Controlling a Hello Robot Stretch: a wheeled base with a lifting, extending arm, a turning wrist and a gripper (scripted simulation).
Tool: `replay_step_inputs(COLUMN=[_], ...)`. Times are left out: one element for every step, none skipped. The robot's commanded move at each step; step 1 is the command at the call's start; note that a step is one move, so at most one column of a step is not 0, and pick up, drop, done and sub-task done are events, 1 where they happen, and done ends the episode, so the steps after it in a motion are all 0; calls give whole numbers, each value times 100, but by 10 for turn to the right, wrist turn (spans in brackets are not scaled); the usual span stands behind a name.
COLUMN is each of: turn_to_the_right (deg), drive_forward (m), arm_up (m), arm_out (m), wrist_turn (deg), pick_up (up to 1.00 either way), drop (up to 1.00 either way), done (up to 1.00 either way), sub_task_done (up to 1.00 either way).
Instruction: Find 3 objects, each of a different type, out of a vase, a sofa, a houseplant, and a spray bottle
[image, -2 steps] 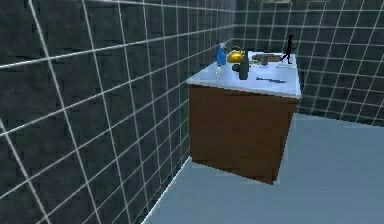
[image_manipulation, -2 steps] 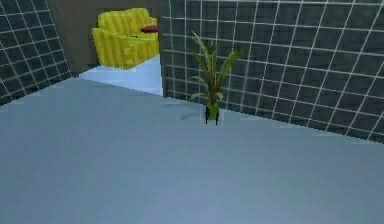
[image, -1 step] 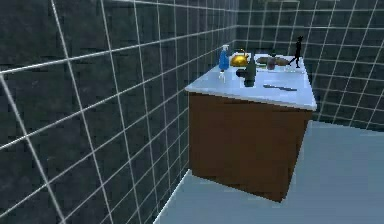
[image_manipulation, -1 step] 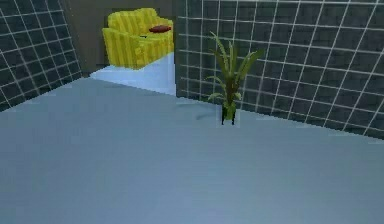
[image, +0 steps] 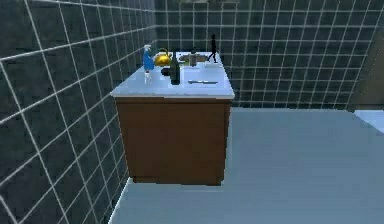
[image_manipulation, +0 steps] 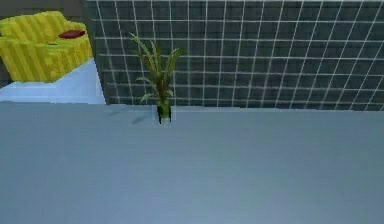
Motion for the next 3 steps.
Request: replay_step_inputs(turn_to_the_right=[0, -180, 0], drive_forward=[90, 0, 0], arm_up=[0, 0, 0], arm_out=[0, 0, 0], wrist_turn=[0, 0, 0], pick_up=[0, 0, 0], drop=[0, 0, 0], done=[0, 0, 100], sub_task_done=[0, 0, 0])
